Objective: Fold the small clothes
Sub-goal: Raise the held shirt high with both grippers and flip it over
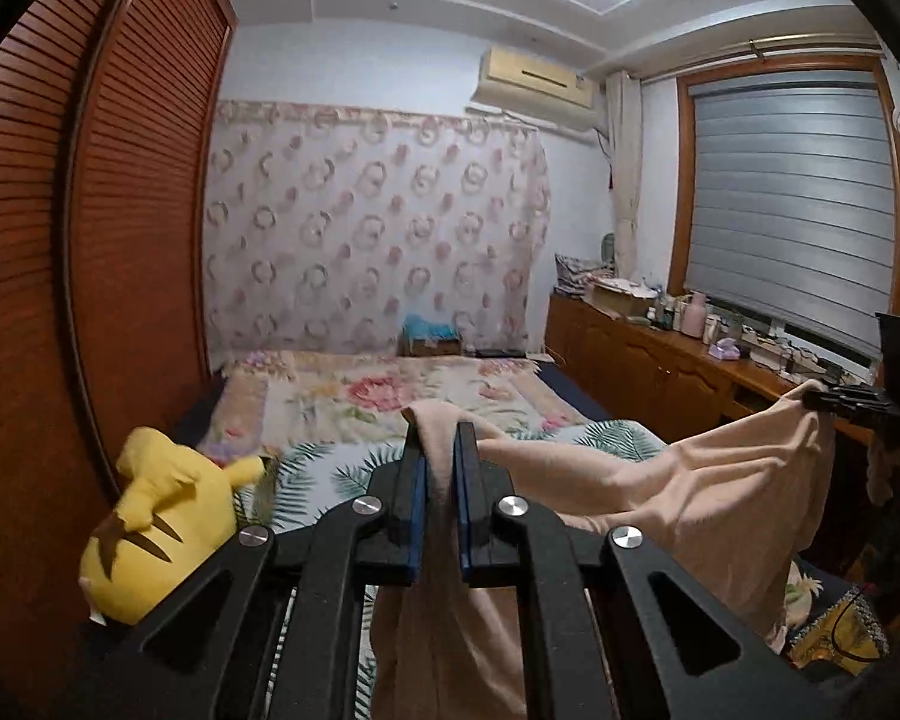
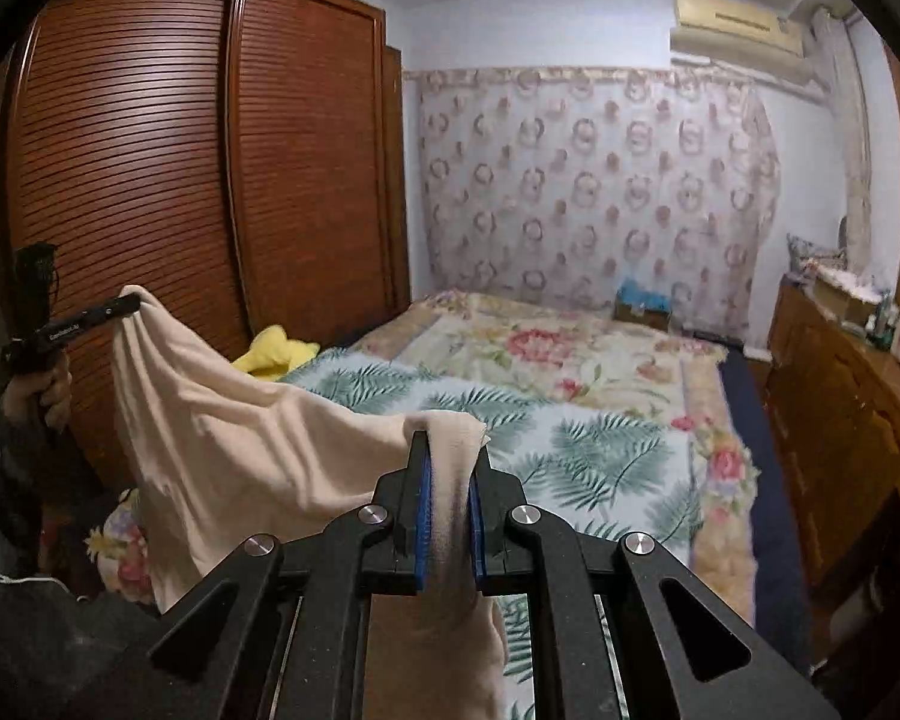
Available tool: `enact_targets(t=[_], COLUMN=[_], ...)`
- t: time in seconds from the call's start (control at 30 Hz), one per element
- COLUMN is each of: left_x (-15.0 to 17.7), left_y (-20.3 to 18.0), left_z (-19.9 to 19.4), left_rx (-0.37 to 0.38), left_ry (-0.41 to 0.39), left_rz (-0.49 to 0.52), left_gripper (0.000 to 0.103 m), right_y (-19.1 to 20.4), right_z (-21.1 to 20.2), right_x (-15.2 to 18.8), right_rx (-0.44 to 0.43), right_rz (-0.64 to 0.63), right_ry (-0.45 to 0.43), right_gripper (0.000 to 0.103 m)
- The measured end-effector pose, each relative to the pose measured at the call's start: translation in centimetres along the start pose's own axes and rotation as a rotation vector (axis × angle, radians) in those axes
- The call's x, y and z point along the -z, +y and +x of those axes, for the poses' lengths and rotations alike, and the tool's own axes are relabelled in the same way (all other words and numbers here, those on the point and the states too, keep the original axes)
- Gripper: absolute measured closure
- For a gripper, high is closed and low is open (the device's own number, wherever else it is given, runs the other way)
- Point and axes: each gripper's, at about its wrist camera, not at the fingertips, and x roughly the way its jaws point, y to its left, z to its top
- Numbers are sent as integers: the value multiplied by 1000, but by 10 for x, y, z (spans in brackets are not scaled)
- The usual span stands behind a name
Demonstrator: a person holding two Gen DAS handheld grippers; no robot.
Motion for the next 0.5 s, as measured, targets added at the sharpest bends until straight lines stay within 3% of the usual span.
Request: enact_targets(t=[0.27,0.5], left_x=[-47,-105], left_y=[-11,-27], left_z=[-24,-42], left_rx=[-2,-21], left_ry=[-99,-222], left_rz=[69,148], left_gripper=[94,94], right_y=[6,25], right_z=[-27,-64], right_x=[-8,-45], right_rx=[33,118], right_rz=[-11,-114], right_ry=[-96,-212], right_gripper=[93,93])
